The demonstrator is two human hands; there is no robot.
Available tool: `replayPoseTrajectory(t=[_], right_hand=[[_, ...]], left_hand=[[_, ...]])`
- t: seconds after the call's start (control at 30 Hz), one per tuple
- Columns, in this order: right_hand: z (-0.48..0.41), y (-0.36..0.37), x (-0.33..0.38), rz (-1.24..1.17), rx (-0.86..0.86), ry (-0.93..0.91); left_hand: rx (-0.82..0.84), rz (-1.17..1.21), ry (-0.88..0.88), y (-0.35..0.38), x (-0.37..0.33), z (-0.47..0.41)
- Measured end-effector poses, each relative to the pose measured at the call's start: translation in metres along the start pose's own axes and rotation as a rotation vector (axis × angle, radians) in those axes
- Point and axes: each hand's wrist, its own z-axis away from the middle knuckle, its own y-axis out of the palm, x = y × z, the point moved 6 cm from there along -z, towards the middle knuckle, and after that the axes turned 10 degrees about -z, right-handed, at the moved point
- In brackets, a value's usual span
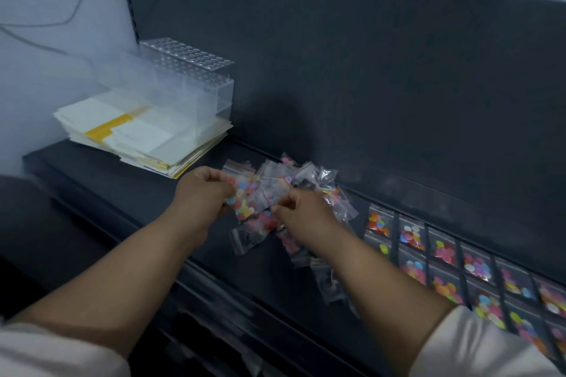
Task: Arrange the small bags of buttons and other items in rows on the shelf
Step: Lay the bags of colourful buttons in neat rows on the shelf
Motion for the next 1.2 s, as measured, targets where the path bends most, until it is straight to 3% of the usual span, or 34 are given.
replayPoseTrajectory(t=[0.2, 0.43, 0.53, 0.67, 0.83, 1.2], right_hand=[[-0.034, 0.025, 0.006, 0.384, -0.053, 0.116], [-0.050, 0.044, 0.000, 0.493, -0.034, 0.283], [-0.050, 0.043, 0.005, 0.288, -0.028, 0.234], [-0.038, 0.027, 0.013, -0.179, -0.103, 0.122], [-0.015, -0.007, 0.000, -0.572, -0.150, 0.199], [0.093, -0.147, -0.083, -0.656, -0.284, 0.282]], left_hand=[[-0.015, -0.030, 0.004, -0.024, 0.006, -0.008], [0.022, -0.055, -0.022, -0.033, 0.019, -0.023], [0.034, -0.049, -0.017, -0.031, 0.019, -0.026], [0.057, -0.022, 0.006, -0.024, 0.011, -0.028], [0.109, 0.055, -0.005, 0.005, 0.000, -0.023], [0.429, 0.073, -0.025, 0.158, -0.029, 0.055]])
